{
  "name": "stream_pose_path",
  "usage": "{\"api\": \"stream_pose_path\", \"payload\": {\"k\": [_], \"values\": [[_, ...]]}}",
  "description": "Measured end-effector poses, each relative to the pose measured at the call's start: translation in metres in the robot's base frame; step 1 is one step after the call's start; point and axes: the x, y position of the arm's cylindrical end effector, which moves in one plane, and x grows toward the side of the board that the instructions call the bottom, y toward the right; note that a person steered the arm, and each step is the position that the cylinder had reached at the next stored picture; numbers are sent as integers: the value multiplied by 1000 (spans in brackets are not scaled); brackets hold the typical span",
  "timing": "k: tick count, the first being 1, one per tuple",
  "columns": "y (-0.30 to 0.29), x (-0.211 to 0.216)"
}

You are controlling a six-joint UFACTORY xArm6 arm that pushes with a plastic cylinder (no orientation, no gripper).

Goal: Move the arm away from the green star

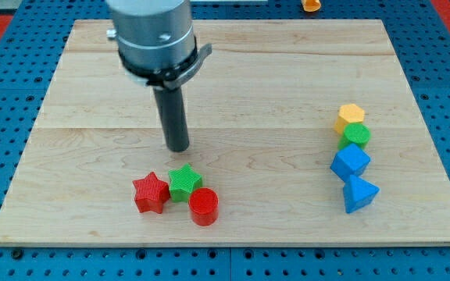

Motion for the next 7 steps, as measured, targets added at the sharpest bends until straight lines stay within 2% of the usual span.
{"api": "stream_pose_path", "payload": {"k": [4, 6, 7], "values": [[1, -85], [1, -109], [26, -109]]}}
